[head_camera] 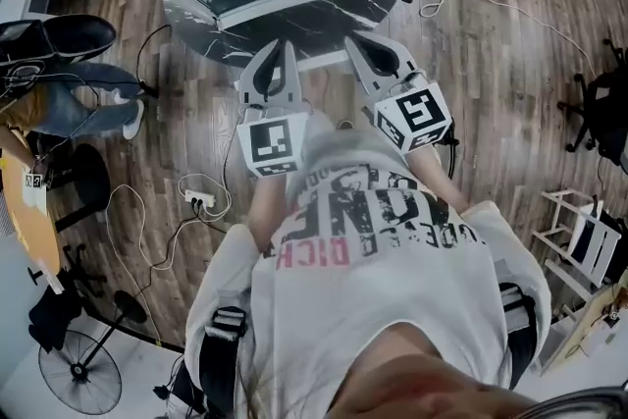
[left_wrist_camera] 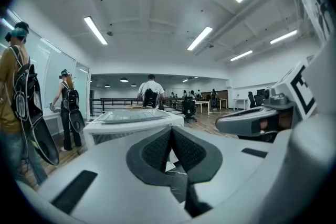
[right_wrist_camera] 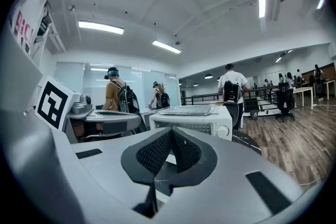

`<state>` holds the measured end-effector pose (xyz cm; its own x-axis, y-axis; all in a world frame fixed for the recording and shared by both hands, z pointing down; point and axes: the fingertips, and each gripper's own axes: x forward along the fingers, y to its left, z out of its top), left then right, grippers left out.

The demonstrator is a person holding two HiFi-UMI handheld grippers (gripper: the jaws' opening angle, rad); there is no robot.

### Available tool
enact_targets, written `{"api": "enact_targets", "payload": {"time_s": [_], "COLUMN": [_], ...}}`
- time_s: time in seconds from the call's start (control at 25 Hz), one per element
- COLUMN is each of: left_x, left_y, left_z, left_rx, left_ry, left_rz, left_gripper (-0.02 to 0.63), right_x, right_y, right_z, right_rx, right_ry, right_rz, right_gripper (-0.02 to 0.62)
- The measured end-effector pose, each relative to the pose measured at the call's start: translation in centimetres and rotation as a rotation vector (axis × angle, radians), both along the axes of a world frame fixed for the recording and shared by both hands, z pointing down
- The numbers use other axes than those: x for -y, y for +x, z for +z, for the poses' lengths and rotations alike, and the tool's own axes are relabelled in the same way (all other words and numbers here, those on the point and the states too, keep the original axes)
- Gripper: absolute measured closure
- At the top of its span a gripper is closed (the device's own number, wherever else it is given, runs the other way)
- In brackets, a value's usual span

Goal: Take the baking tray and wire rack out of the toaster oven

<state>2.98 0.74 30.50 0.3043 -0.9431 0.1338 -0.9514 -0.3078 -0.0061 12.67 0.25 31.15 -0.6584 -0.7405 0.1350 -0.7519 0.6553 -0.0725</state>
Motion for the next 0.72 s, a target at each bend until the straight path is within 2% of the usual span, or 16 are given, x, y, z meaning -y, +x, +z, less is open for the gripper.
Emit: {"api": "enact_targets", "payload": {"time_s": [0.12,0.28,0.4,0.72], "left_x": [-2.2,-4.6,-5.2,-5.8], "left_y": [1.3,2.0,2.3,1.7], "left_z": [0.8,2.0,1.5,1.4], "left_rx": [-0.039,-0.071,-0.105,-0.114], "left_ry": [-0.001,-0.035,-0.026,-0.024], "left_rz": [0.004,-0.006,-0.012,-0.054], "left_gripper": [0.603,0.602,0.601,0.601], "right_x": [-2.1,-4.3,-4.9,-5.5], "right_y": [0.1,-0.1,0.0,-0.5], "right_z": [0.6,0.9,0.9,1.6], "right_rx": [0.0,-0.03,-0.037,-0.027], "right_ry": [-0.012,0.014,0.028,0.014], "right_rz": [-0.03,-0.072,-0.086,-0.125], "right_gripper": [0.594,0.594,0.594,0.594]}}
